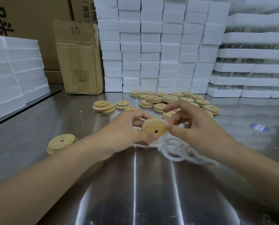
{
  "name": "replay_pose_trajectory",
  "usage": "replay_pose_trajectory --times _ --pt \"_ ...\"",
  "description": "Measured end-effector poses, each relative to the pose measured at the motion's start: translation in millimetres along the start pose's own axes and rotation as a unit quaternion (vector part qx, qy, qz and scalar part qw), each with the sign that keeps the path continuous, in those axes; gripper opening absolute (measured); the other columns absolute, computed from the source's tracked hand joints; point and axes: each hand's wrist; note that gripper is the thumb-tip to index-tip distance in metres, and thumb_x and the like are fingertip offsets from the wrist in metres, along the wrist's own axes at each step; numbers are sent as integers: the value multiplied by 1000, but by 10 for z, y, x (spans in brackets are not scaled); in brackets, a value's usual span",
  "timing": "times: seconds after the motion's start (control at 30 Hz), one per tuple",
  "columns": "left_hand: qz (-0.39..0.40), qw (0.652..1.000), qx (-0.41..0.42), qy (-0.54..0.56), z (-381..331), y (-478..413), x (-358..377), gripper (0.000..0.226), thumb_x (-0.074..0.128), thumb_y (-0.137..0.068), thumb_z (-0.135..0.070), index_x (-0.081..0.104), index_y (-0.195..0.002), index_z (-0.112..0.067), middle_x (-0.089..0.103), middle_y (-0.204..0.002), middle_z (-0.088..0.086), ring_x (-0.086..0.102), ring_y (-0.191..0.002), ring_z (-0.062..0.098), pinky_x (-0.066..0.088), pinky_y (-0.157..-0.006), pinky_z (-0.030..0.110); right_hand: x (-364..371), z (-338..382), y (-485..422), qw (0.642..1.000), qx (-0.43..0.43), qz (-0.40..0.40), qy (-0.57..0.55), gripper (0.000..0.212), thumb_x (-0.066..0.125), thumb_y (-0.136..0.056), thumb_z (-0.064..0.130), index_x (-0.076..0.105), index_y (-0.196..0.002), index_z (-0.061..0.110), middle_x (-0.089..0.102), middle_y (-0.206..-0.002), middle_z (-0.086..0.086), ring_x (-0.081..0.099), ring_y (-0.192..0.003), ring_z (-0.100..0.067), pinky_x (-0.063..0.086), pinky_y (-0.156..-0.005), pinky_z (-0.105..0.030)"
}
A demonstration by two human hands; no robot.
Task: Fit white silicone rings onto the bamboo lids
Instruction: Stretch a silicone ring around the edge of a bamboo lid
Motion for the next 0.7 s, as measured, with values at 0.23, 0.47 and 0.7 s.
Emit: replay_pose_trajectory --times 0.23,0.47,0.7 --pt "-32 990 -4 140 -34 -42 40 40 82 -87 -2 73 -125 -8 82 -114 11 80 -106 25 66 -81 33 -127 114 -48 992 59 -14 -109 29 78 -93 6 65 -116 17 78 -85 -10 66 -78 -16 48 -67 -20" --pt "-36 989 -1 145 -48 -15 50 43 84 -82 -10 73 -124 -8 82 -114 9 80 -106 24 66 -80 31 -105 163 -20 995 59 -34 -79 26 80 -91 8 64 -108 18 79 -82 -7 68 -71 -17 50 -69 -33" --pt "-64 993 23 99 42 -23 129 37 89 -83 -6 76 -117 -14 81 -110 5 78 -105 22 66 -83 37 -38 167 11 995 74 -38 -45 33 79 -85 12 65 -107 30 78 -82 -4 70 -87 -37 58 -78 -49"
Point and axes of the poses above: each hand's wrist, its own y-axis away from the middle knuckle, its own x-axis out of the palm, z = x × y
